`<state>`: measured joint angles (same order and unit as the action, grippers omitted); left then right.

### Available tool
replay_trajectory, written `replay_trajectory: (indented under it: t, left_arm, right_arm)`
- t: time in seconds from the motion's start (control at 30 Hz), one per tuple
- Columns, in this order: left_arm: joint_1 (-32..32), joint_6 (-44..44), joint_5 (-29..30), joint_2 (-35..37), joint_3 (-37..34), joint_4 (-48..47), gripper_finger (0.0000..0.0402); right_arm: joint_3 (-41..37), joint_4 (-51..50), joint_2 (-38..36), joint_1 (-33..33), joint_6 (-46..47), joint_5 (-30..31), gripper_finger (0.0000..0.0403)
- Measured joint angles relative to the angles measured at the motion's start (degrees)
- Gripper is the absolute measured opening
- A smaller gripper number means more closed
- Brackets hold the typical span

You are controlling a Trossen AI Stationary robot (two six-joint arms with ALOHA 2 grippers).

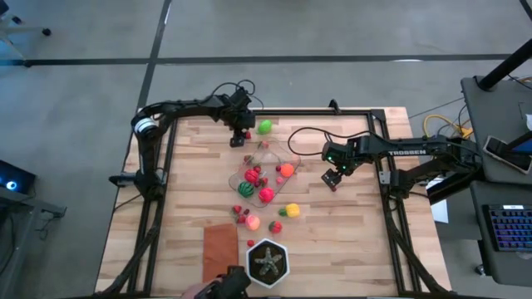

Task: Pick and placing Produce into tupperware
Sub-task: Put the red strawberry into the transparent bin

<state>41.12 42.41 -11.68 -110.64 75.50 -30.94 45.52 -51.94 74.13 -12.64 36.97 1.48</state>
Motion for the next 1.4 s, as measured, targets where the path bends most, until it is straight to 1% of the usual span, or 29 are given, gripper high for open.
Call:
replay_trajectory:
  t: [0.23,0.53,0.63,0.73,0.93,1.0,1.07,1.17,1.27,1.33,1.4]
  left_arm:
    - [-0.5,-0.1,0.2,-2.5,0.1,-0.1,0.0184]
    - [-0.8,-0.1,3.7,-2.5,0.3,0.1,0.0184]
    - [-0.8,-0.1,4.0,-2.5,0.3,0.1,0.0183]
    - [-0.9,-0.1,4.2,-2.5,0.2,0.0,0.017]
    - [-1.1,-0.1,5.2,-1.8,0.3,-1.1,0.012]
    - [-1.4,-0.1,5.3,-1.0,0.2,-1.3,0.0118]
    - [-1.7,-0.6,5.4,0.3,0.2,-1.7,0.0123]
    - [-2.1,-4.5,5.9,3.1,0.5,-2.5,0.0133]
    - [-2.9,-9.6,5.5,8.1,0.5,-3.5,0.0133]
    - [-4.0,-12.7,3.8,12.2,0.5,-4.4,0.013]
    - [-5.6,-15.5,0.1,16.1,0.2,-4.6,0.0129]
  right_arm:
    - [0.0,-0.1,0.0,0.0,0.0,-0.2,0.0258]
    - [0.0,-0.2,0.0,0.0,0.0,-0.4,0.0258]
    - [0.0,-0.2,0.0,0.0,0.0,-0.4,0.0258]
    - [0.0,-0.2,0.0,0.0,0.0,-0.4,0.0258]
    - [0.0,-0.2,0.0,0.0,0.0,-0.4,0.0258]
    - [0.0,-0.2,0.0,0.0,0.0,-0.4,0.0258]
    - [0.0,-0.2,0.0,0.0,0.0,-0.4,0.0258]
    - [0.0,-0.2,0.0,0.0,0.1,-0.4,0.0258]
    - [0.0,-0.1,0.0,0.0,0.5,-0.4,0.0258]
    - [0.0,0.0,0.0,0.0,0.5,-0.4,0.0258]
    - [0.0,0.1,0.0,0.0,0.5,-0.4,0.0258]
